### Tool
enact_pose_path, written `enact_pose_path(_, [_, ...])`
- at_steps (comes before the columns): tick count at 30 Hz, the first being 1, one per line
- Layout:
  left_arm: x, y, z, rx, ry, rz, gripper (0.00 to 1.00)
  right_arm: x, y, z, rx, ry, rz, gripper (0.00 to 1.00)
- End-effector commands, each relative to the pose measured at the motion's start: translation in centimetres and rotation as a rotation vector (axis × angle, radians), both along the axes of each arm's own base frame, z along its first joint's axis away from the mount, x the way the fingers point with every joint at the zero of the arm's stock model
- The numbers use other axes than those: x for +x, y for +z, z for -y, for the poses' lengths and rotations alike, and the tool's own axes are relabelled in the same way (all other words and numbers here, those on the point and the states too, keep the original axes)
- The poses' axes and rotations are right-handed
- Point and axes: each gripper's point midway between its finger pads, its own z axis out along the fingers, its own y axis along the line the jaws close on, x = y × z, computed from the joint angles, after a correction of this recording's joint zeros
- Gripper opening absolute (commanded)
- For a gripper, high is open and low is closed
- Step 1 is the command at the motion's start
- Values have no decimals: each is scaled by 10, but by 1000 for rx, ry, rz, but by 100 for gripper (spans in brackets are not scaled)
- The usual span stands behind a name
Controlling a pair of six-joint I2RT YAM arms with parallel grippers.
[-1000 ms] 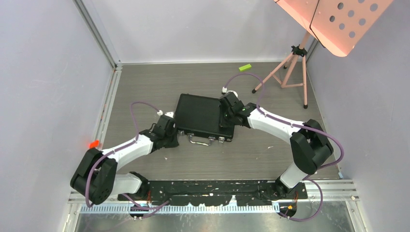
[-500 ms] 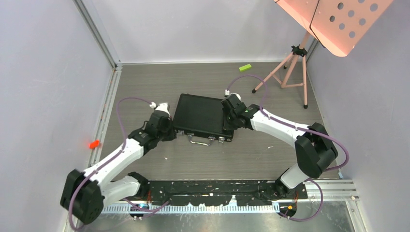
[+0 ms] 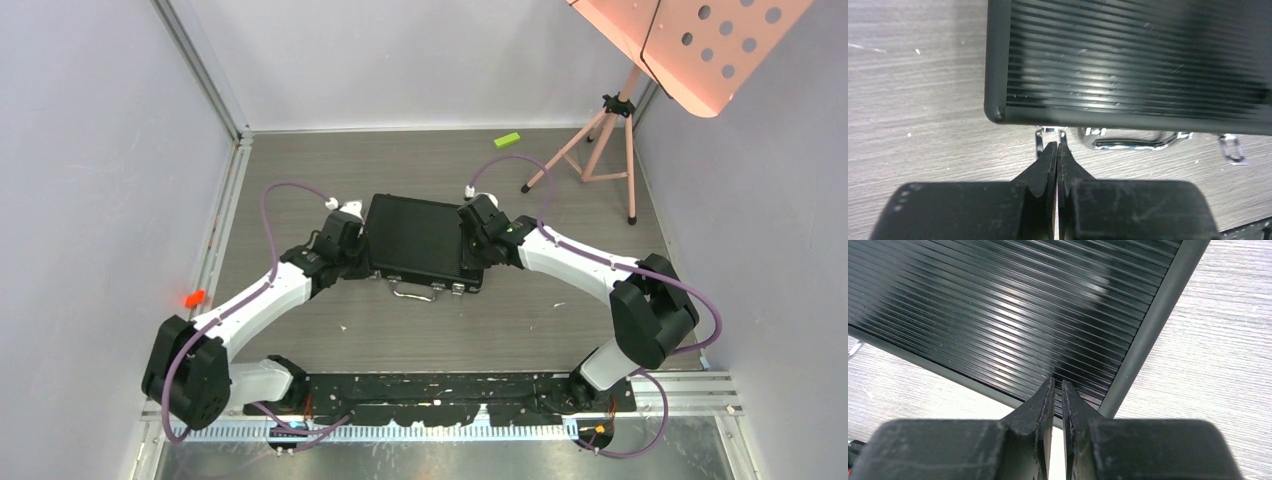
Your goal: Pack up texas hold em set
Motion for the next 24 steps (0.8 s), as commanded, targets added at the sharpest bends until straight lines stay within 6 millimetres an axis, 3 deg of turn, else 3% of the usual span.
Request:
enact_pose_path(1, [1, -13, 6, -17, -26, -7, 0, -16, -12, 9, -47, 8, -70, 17])
enact_pose_path(14, [-3, -48, 0, 74, -27, -120, 0, -17, -13, 9, -53, 11, -75, 17])
enact_pose_path(24, [-12, -62, -17, 177, -16, -203, 0, -17, -14, 9, -50, 11, -76, 17])
